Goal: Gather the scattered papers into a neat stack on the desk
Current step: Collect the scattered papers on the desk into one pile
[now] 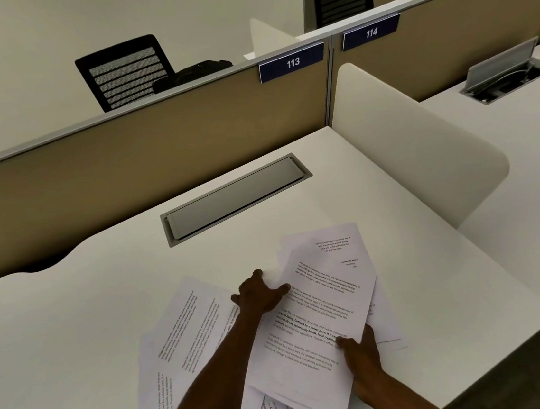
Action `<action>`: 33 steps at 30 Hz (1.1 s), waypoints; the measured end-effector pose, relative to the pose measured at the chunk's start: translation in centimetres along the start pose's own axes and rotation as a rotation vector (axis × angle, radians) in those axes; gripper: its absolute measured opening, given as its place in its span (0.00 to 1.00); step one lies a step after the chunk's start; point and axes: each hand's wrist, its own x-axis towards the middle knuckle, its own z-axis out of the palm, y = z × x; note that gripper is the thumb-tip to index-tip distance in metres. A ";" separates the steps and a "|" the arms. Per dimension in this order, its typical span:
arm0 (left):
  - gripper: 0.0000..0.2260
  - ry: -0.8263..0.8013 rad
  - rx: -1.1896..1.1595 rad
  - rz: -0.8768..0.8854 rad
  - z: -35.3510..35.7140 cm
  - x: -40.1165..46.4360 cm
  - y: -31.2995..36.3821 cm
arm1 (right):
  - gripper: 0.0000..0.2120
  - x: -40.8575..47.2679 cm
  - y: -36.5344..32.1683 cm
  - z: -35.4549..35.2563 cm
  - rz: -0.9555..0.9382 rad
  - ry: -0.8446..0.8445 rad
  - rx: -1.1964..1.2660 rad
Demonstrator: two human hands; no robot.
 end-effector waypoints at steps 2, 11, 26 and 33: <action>0.35 0.046 0.041 0.037 -0.2 -0.2 0.2 | 0.24 0.0 0.0 0.0 0.001 -0.001 0.004; 0.33 -0.166 0.033 0.335 -2.0 -2.0 -0.2 | 0.24 0.8 -0.5 -1.3 0.062 -0.133 0.089; 0.30 -0.530 -0.966 0.428 -3.0 -7.7 0.6 | 0.21 1.3 -5.5 -3.9 -0.089 -0.221 0.115; 0.23 -0.476 -1.185 0.308 0.7 -8.9 1.3 | 0.19 3.0 -8.2 -8.0 0.006 -0.355 0.112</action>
